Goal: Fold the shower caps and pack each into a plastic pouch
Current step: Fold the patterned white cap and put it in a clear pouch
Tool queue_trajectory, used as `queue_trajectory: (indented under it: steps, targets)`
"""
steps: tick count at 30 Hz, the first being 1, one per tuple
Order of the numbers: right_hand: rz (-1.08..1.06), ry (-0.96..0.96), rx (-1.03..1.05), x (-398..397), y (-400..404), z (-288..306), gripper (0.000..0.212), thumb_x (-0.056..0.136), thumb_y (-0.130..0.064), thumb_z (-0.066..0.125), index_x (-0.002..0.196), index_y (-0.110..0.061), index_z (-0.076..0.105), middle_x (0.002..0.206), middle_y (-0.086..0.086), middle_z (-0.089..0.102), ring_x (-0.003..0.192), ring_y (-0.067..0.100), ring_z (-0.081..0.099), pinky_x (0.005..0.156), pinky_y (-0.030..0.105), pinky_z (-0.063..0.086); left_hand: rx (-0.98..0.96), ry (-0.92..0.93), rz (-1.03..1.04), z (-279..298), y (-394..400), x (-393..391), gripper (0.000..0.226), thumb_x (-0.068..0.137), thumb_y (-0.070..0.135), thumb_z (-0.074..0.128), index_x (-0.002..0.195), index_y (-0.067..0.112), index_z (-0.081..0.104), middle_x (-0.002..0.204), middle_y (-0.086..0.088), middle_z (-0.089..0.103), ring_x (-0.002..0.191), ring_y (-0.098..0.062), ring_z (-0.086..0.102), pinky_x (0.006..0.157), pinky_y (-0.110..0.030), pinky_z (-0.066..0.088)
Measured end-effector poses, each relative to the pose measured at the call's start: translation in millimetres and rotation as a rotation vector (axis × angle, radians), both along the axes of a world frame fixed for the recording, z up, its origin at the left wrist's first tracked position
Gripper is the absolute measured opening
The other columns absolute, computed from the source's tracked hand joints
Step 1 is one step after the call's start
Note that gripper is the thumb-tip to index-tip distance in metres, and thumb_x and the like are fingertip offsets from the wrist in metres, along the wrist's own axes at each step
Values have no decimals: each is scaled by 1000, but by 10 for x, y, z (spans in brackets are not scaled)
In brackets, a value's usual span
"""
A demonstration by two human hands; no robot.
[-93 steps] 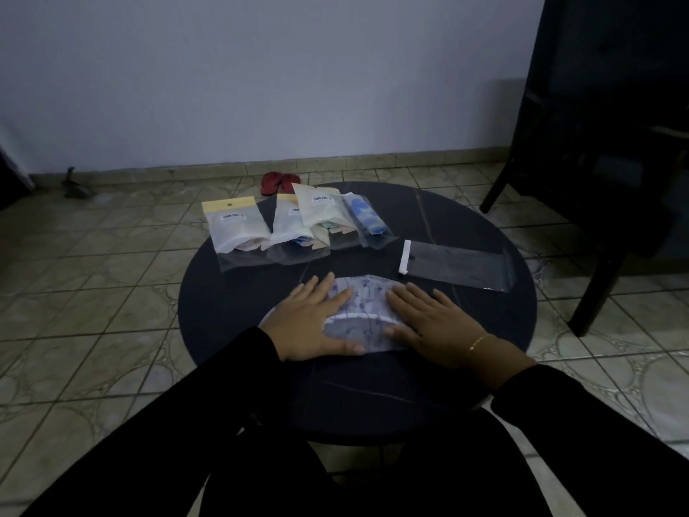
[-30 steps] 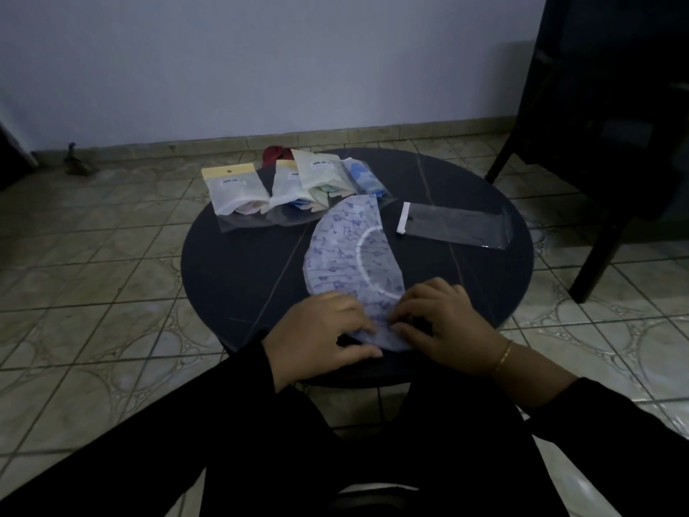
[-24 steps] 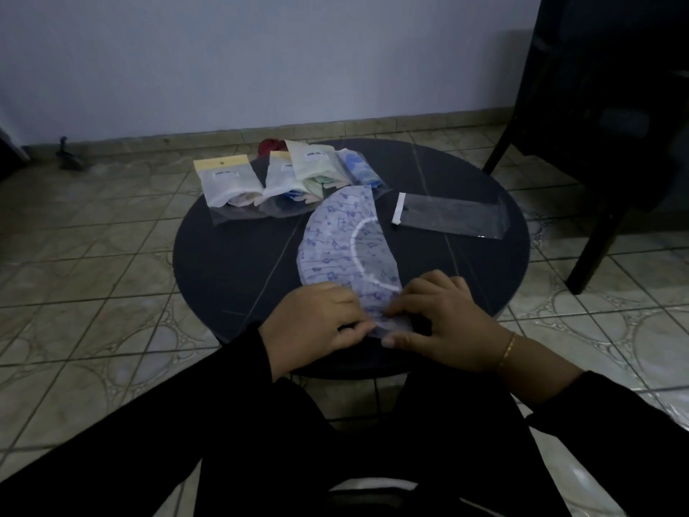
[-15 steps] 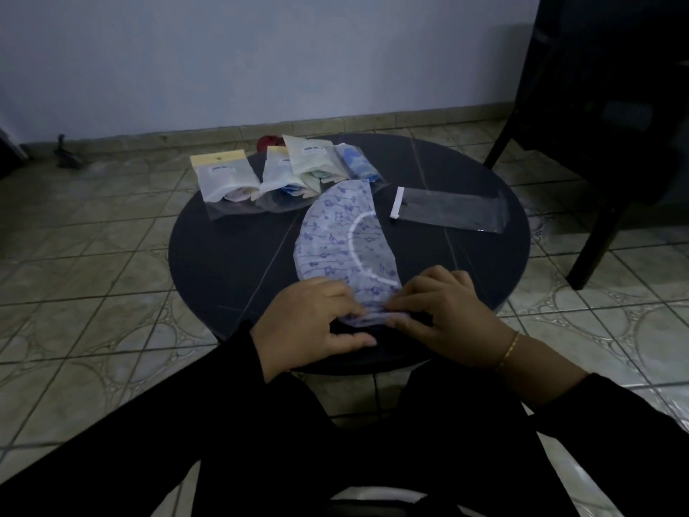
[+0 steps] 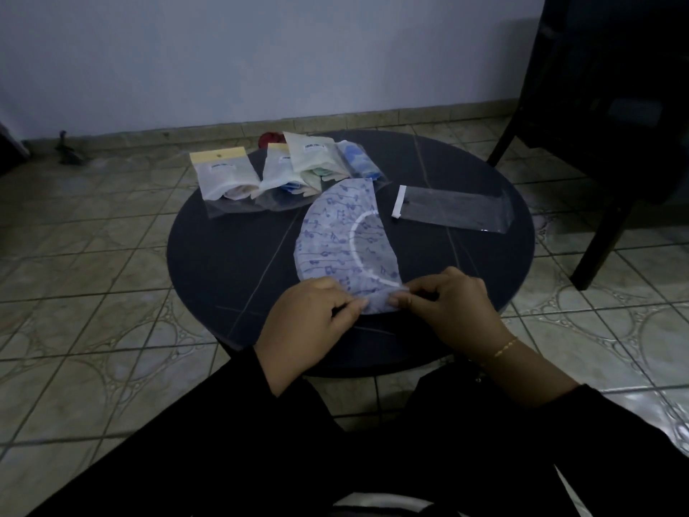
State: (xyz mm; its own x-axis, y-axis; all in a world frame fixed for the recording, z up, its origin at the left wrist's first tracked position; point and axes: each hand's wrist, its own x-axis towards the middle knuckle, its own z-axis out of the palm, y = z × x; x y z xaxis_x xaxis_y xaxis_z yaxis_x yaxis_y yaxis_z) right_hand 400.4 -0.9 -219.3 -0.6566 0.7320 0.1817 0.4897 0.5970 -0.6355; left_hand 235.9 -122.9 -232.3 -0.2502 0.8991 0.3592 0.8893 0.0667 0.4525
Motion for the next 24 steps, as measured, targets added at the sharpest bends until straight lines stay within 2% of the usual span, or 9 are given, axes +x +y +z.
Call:
queue_trajectory:
  steps: [3,6,9,12,14,16,19,24]
  targets:
    - [-64,30,-92,-72,23,9,34,72,-49,72,101,-31,69,80,-17,65,91,5,61,103,37,35,-20,-73,86,23,32,20,29,88,45,59,75,24,75,69,10,58,68,-6,53,63,-22,41]
    - [-111,41,-158,-130,60,-8,32,70,-49,74,96,-35,62,71,-16,66,83,4,62,99,33,34,1,-66,179,53,53,19,25,82,49,64,72,29,75,67,14,64,70,-3,50,64,-11,34]
    - [-135,27,-144,-159,63,-12,29,70,-50,74,90,-35,57,69,-14,64,78,3,59,89,30,29,-22,-83,251,40,86,-2,26,77,54,67,70,29,75,63,17,61,76,-4,50,70,-20,37]
    - [-146,-9,-117,-162,32,-7,26,74,-47,72,84,-34,52,75,-13,61,78,4,55,84,28,23,-42,164,256,16,114,-18,26,75,58,66,75,33,70,68,17,56,80,-8,46,73,-27,30]
    - [-141,-69,-30,-155,22,-27,27,75,-48,70,84,-35,49,85,-12,53,84,7,52,84,29,23,27,274,197,19,136,-33,23,75,55,66,82,33,70,80,14,59,84,-11,45,72,-27,28]
    - [-123,-112,39,-152,22,-41,25,76,-49,68,88,-35,51,95,-12,47,91,9,50,84,30,22,82,323,7,5,173,-59,21,80,43,58,89,32,72,88,13,61,88,-11,45,73,-26,31]
    - [-70,-185,117,-135,38,-61,23,79,-51,64,95,-36,60,103,-10,48,99,10,49,83,31,23,18,312,-244,-11,208,-128,29,87,30,48,100,25,73,90,11,64,85,-9,50,76,-21,33]
    - [27,-232,212,-82,62,-27,29,82,-53,59,105,-35,62,112,-8,48,105,12,49,84,33,29,-87,203,-278,24,240,-202,46,81,57,50,106,25,72,93,13,63,86,-2,46,77,-15,32]
